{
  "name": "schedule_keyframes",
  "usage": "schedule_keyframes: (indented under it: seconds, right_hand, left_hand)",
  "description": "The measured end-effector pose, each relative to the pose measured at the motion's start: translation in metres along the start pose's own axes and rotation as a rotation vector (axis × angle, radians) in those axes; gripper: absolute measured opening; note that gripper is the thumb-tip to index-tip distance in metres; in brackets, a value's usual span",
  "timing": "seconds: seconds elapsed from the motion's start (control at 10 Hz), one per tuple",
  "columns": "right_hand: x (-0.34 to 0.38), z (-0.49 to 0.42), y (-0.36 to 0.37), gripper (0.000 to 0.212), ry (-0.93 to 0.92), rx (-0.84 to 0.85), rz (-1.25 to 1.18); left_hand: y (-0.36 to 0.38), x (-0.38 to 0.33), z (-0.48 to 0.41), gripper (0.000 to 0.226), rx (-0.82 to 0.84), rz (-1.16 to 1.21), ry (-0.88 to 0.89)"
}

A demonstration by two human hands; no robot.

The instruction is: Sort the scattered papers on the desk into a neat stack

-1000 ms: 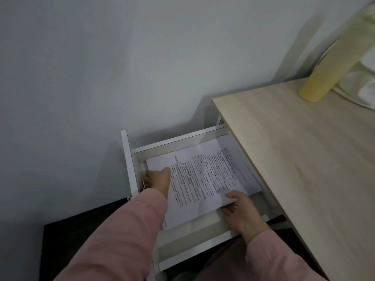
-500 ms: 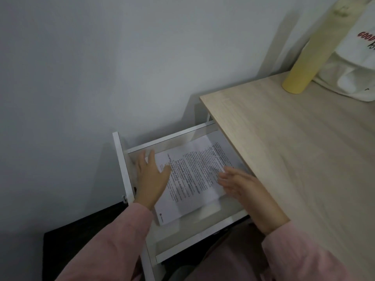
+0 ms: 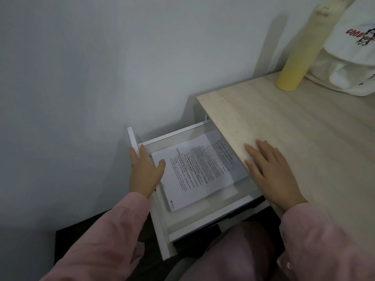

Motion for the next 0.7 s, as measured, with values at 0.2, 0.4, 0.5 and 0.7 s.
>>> schedule_keyframes:
  seconds: [0.2, 0.4, 0.5, 0.7]
  right_hand:
    - [-0.003, -0.001, -0.001, 0.049, -0.003, -0.023, -0.027]
    - [-0.010, 0.004, -0.007, 0.052, -0.033, -0.005, -0.078]
    - [-0.017, 0.011, -0.013, 0.064, -0.015, 0.007, -0.103]
    - [-0.048, 0.031, -0.029, 0.035, 0.063, -0.073, -0.286]
  left_hand:
    - [0.031, -0.052, 0.003, 0.080, 0.109, 0.156, 0.090]
    - [0.083, -0.111, 0.014, 0.059, 0.348, 0.278, 0.176]
    - [0.100, -0.140, 0.022, 0.050, 0.394, 0.289, 0.219]
    - [0.115, -0.156, 0.022, 0.071, 0.365, 0.470, 0.224]
Point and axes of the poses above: each hand's wrist, its own z-axis away from the middle knuckle, its own y-axis out of the palm, x = y × z, the point moved 6 cm from there along -z, towards the middle knuckle, and after that the axes turned 7 degrees about -z, right-handed, at the moved point
